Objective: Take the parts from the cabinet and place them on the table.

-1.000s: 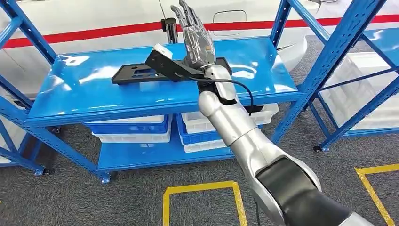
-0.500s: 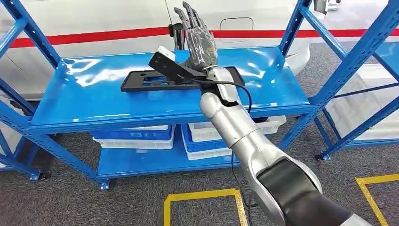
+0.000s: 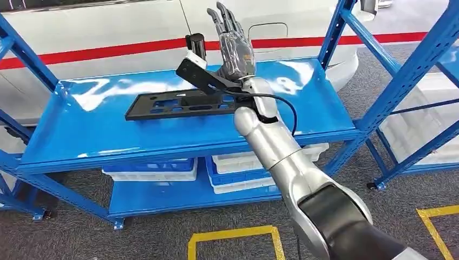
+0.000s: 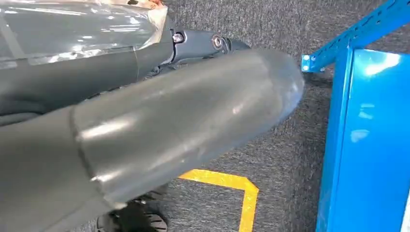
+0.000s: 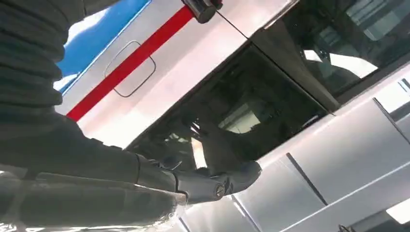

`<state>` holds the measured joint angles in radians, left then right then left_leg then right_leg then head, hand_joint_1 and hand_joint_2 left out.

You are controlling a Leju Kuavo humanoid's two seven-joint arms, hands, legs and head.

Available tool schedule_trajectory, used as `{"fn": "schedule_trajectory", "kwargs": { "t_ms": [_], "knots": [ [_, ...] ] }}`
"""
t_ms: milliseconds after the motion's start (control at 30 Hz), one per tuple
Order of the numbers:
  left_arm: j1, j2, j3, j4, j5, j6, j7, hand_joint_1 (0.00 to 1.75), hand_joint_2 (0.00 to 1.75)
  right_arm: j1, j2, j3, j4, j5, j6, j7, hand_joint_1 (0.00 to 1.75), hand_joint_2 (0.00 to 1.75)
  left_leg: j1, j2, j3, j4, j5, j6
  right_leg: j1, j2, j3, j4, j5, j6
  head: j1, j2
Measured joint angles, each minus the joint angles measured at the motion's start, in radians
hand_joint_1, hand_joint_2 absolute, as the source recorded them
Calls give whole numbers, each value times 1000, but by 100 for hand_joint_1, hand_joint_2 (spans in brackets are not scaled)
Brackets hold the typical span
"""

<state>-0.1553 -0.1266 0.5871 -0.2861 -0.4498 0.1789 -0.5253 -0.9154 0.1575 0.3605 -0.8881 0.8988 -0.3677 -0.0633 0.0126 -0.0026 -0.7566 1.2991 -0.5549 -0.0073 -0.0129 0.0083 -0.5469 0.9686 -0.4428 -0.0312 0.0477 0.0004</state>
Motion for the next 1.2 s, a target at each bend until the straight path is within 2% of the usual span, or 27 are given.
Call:
{"fn": "schedule_trajectory", "kwargs": {
  "t_ms": [33, 67, 133, 167, 200, 267, 300, 367, 400, 467, 500, 533, 567, 600, 633, 667, 700, 800, 833, 900, 967, 1000, 1033, 1067, 1133, 1167, 1200],
  "knots": [
    [0, 0, -1, 0, 0, 0, 0, 0, 0, 5, -1, -1, -2, 0, 0, 0, 0, 175, 0, 0, 8, -44, 36, 2, 0, 1, 11, 0, -7, 2, 0, 0],
    [0, 0, -2, 0, -1, 0, 0, 0, 0, 7, -2, -2, -3, 0, 0, 0, 0, 175, 0, 0, 34, -117, 87, 7, 1, 1, 23, 0, -15, 4, 0, 0],
    [0, 0, -2, 0, -1, 0, 0, 0, 0, 5, -2, -2, -10, 0, 0, 0, 0, 175, -5, 0, 113, -312, 209, 28, 1, 1, 45, -3, -33, 9, 0, 0],
    [-1, 2, -2, 1, -1, 0, 1, 0, 0, 4, -1, -2, -10, 0, 0, 0, 0, 175, -12, 2, 116, -321, 180, 32, 7, 2, 54, -4, -40, 17, 1, 0],
    [-3, 1, -4, 1, -2, -1, 1, 0, 0, 3, -2, -3, -12, 0, 0, 0, 0, 175, -16, -2, 120, -324, 167, 38, 3, 4, 52, -8, -45, 24, 0, 0],
    [-2, 1, -5, 2, -1, -1, 2, 0, 0, 8, -2, -3, -18, 0, 0, 0, 0, 175, -20, -2, 128, -339, 175, 54, 13, 4, 62, 6, -33, 42, 1, 0],
    [-2, 1, -5, 2, -1, -1, 2, 0, 0, 8, -3, -4, -22, 0, 2, 0, 0, 175, -18, -4, 156, -343, 175, 64, 14, 4, 65, 10, -37, 43, 1, 0],
    [-4, 0, -5, 3, -1, -1, 2, 0, 0, 4, -6, -5, -24, 2, 4, 0, 0, 175, -13, 0, 172, -350, 176, 71, 11, 3, 12, 103, -62, 40, 2, 0],
    [-5, 0, -5, 3, -2, -1, 2, 0, 0, 3, -8, -5, -24, 3, 7, 0, 0, 175, -13, 0, 173, -350, 173, 74, 9, 3, -35, 176, -73, 40, 3, 0],
    [-5, 0, -5, 4, -2, 0, 2, 0, 0, 12, -13, -6, -23, 3, 8, -2, 0, 175, -13, -3, 179, -349, 161, 75, 7, 3, -145, 316, -138, 42, 3, 0],
    [-3, -1, -5, 5, -2, 0, 2, 0, 0, 15, -16, -7, -22, 2, 8, -4, 0, 175, -13, -6, 184, -349, 156, 74, 6, 2, -167, 326, -148, 44, 3, 0],
    [-1, -3, -5, 5, -1, 0, 2, 0, 0, 17, -18, -8, -21, 0, 8, -6, 0, 175, -13, -9, 194, -348, 147, 71, 5, 2, -169, 288, -135, 55, 3, 0],
    [-1, -3, -5, 6, -1, 0, 2, 0, 0, 16, -19, -8, -21, -1, 8, -7, 0, 175, -13, -10, 203, -346, 138, 68, 2, 1, -152, 222, -100, 70, 3, 0],
    [-2, -4, -5, 6, -1, 0, 2, 0, 0, 15, -19, -8, -21, -1, 8, -8, 0, 175, -12, -12, 215, -343, 127, 64, 0, 0, -118, 124, -43, 86, 3, 0],
    [-2, -4, -5, 6, -1, 0, 2, 0, 0, 15, -20, -10, -20, -2, 8, -8, 0, 175, -13, -12, 222, -340, 114, 57, -4, -5, -85, 19, 32, 96, 4, 0],
    [-2, -3, -5, 6, -1, 0, 3, 0, 0, 15, -24, -11, -17, -3, 8, -8, 0, 175, -19, -13, 231, -332, 102, 50, -3, -13, -88, 6, 59, 79, 3, 0],
    [-3, -3, -5, 6, -1, 0, 3, 0, 0, 13, -23, -11, -16, -3, 8, -8, 0, 175, -19, -14, 228, -334, 98, 48, 1, -13, -83, 6, 39, 52, 5, 0],
    [-3, -2, -4, 6, 0, 0, 4, 0, 0, 10, -22, -13, -16, -2, 8, -8, 0, 175, -15, -12, 230, -317, 90, 32, -6, -4, -64, 8, 49, 20, 2, 0],
    [-3, 0, -4, 6, 0, 0, 4, 0, 0, 9, -20, -13, -16, -1, 8, -8, 0, 175, -11, -8, 219, -296, 83, 25, -8, -3, -54, 7, 45, 15, 3, 0],
    [-6, -2, -5, 6, 0, 0, 4, 0, 0, 3, -17, -13, -16, -1, 8, -10, 0, 175, -6, -2, 143, -160, 56, 10, -7, -3, -41, 7, 34, 3, 2, 0],
    [-4, -2, -5, 6, 0, 0, 4, 0, 0, 5, -16, -13, -15, -1, 8, -10, 0, 175, -1, -1, 45, -19, -11, 2, -5, -3, -33, 8, 21, 1, 1, 0],
    [-3, -2, -5, 6, 0, -3, 3, 0, 0, 8, -16, -13, -14, -1, 8, -10, 0, 175, 0, 0, 14, 10, -23, 1, -4, -2, -26, 8, 19, 1, 1, 0],
    [-2, -2, -4, 6, 2, -13, 2, 0, 0, 9, -16, -13, -13, -2, 8, -10, 0, 175, 1, 0, 6, -10, -3, 2, -3, -1, -18, 8, 13, 2, 1, 0],
    [-2, -2, -4, 6, 2, -20, 2, 0, 0, 9, -15, -13, -13, -3, 8, -12, 0, 175, 1, 0, 20, -70, 39, 4, -3, 0, -10, 8, 7, 5, 1, 0],
    [-2, -2, -4, 7, 0, -21, 21, 0, 0, 7, -14, -13, -13, -5, 8, -21, 0, 175, -1, 0, 97, -275, 179, 20, -2, 1, 13, 7, -9, 10, 1, 0],
    [-2, -1, -4, 9, -1, -20, 36, 0, 0, 8, -14, -13, -13, -6, 8, -22, 0, 175, -5, -1, 116, -329, 202, 29, -2, 1, 18, 7, -15, 14, 3, 0],
    [-2, 0, -4, 13, -4, -18, 53, 0, 0, 7, -14, -13, -12, -7, 8, -23, 0, 175, -13, 2, 112, -325, 171, 32, 2, 3, 16, 3, -17, 18, 2, 0]
  ]
}}
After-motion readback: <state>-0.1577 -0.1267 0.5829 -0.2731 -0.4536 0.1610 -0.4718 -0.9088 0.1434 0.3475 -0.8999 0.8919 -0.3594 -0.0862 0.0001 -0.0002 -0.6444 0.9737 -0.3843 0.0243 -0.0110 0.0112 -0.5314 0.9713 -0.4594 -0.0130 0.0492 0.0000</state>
